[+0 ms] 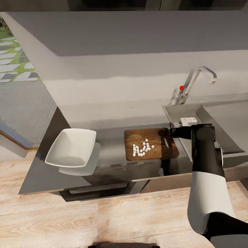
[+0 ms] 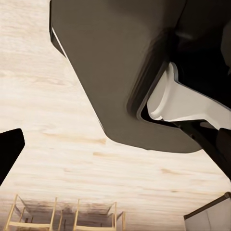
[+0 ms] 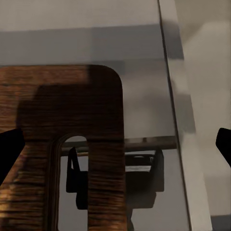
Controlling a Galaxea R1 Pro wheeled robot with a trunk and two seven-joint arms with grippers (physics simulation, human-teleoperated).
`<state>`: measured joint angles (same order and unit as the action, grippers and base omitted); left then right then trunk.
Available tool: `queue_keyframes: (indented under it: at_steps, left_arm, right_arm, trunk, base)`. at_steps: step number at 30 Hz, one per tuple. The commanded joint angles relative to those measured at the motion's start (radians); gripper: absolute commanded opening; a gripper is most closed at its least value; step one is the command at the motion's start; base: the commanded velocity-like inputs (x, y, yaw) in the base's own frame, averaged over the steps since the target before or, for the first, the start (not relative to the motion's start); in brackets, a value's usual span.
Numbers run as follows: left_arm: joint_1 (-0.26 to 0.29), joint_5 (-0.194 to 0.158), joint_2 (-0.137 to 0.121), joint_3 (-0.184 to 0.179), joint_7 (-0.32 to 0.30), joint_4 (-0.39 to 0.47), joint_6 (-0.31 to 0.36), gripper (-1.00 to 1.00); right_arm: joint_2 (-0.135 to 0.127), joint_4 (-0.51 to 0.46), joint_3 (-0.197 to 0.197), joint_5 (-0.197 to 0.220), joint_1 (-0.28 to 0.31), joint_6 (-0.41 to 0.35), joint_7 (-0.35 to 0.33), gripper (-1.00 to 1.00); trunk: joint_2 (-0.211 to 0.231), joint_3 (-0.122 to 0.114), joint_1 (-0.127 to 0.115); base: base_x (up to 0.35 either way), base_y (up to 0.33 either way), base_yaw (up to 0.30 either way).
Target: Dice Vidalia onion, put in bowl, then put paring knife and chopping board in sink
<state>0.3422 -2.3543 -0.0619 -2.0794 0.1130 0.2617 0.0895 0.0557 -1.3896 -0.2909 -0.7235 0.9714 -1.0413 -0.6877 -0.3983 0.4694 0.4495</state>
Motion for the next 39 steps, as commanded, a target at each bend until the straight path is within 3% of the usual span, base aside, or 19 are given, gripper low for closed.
queue_keyframes:
  at_steps: [1, 12, 39]
  left_arm:
    - [0.001, -0.002, -0.001, -0.002, 0.005, 0.004, 0.0, 1.0]
    - [0.001, -0.002, -0.001, -0.002, 0.005, 0.004, 0.0, 1.0]
    - [0.001, -0.002, 0.0, -0.002, 0.005, 0.004, 0.0, 1.0]
  right_arm:
    - [0.001, -0.001, -0.002, -0.01, 0.001, -0.002, -0.01, 1.0]
    - [0.001, -0.001, -0.002, -0.01, 0.001, -0.002, -0.01, 1.0]
    - [0.001, -0.001, -0.002, -0.01, 0.001, -0.002, -0.01, 1.0]
  trunk:
    - [-0.002, 0.003, 0.0]
    - [-0.002, 0.015, 0.0]
    - [-0.002, 0.017, 0.0]
  base:
    - [0.0, 0.0, 0.0]
    - [0.0, 0.0, 0.0]
    - [-0.033, -0.039, 0.0]
